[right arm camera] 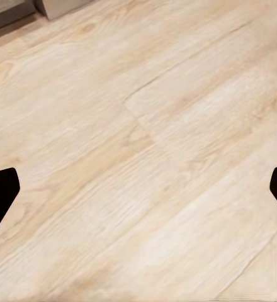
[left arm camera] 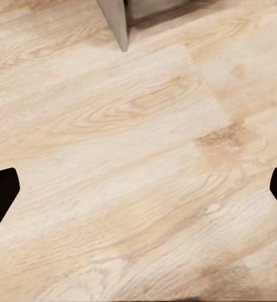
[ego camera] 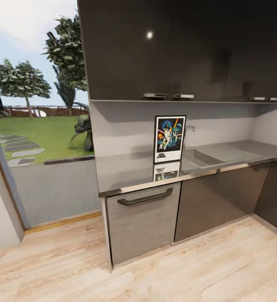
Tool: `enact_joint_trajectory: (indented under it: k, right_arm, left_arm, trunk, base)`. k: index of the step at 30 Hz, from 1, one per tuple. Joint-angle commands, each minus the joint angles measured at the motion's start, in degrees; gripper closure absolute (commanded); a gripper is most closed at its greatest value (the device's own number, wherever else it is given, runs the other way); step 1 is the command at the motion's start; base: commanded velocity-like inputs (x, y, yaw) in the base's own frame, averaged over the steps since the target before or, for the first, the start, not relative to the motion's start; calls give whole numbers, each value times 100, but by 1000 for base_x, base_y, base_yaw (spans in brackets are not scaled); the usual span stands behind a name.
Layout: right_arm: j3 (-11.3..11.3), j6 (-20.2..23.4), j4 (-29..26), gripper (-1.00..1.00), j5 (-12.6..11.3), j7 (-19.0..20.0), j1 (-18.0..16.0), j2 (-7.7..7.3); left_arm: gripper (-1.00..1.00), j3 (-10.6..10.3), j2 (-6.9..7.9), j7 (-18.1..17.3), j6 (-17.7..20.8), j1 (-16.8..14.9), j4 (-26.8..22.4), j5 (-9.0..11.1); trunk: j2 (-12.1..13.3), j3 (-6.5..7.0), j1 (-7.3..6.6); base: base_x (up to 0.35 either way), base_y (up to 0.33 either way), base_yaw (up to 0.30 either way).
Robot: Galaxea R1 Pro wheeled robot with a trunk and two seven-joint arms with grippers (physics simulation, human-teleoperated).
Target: Pick up the poster from the kitchen countertop and hang it on one of the wall nails in the kitchen.
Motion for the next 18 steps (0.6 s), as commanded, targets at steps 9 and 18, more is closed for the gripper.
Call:
enact_joint_trajectory:
  k: [9,18]
  right_arm:
    - [10,-28,25,-100,14,-9,-6,7]
    - [517,-35,-969,-100,21,-464,-6,507]
  left_arm:
    - [-100,61,3,6,-4,3,-247,-50]
    - [-100,1097,40,-15,-3,3,-243,1003]
  trunk:
    - [-3,13,0]
    - [-3,14,0]
  base:
    - [0,-6,-175]
    - [0,0,-8]
